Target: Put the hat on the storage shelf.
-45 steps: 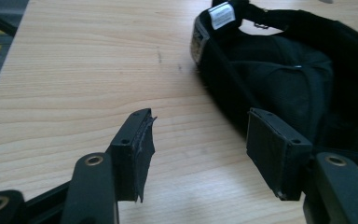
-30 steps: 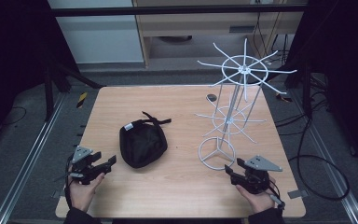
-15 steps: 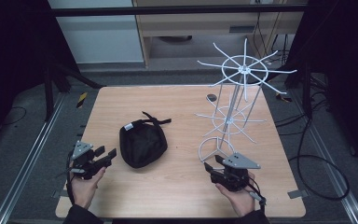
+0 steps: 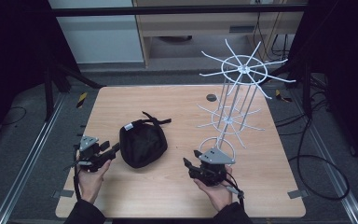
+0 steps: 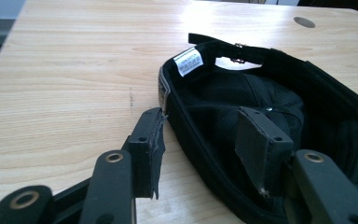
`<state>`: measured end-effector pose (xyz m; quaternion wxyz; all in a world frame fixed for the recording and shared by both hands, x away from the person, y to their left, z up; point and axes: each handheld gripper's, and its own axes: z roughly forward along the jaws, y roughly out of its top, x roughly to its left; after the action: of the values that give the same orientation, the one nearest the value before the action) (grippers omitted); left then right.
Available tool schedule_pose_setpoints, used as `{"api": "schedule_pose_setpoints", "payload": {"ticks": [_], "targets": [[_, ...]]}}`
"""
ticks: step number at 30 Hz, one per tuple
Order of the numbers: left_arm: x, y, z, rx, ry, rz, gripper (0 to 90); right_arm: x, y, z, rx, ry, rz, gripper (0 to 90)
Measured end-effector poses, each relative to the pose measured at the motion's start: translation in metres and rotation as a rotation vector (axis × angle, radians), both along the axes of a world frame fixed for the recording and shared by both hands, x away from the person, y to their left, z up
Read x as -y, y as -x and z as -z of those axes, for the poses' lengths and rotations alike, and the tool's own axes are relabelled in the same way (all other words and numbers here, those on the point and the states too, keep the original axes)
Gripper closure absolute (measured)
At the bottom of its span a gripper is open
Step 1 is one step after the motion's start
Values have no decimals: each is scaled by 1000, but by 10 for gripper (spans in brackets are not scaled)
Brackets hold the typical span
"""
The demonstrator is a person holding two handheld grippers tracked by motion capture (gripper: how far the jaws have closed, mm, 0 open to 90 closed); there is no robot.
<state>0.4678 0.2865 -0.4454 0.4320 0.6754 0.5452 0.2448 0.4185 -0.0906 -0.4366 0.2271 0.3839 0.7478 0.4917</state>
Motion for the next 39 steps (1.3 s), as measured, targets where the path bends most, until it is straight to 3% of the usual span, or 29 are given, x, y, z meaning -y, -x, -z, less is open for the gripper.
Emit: {"api": "schedule_pose_setpoints", "payload": {"ticks": [8,16,19,24,28,33,39], "targets": [[4,-8,6,-18,-5,-2,526,-22,-8,3,12,7,-5,508],[14,-14,17,-60,-38,33,553,-49,-22,7,-3,2,-15,518],[16,-17,22,-84,-77,22,580,-66,-32,11,-16,16,-17,520],[16,-19,26,-116,-94,33,675,-81,-44,19,-37,16,-5,515],[18,-19,27,-127,-115,33,716,-88,-55,25,-61,11,10,510],[17,-18,28,-135,-116,32,749,-93,-65,32,-79,25,28,507],[16,-14,29,-148,-106,33,770,-97,-72,33,-99,6,28,503]]}}
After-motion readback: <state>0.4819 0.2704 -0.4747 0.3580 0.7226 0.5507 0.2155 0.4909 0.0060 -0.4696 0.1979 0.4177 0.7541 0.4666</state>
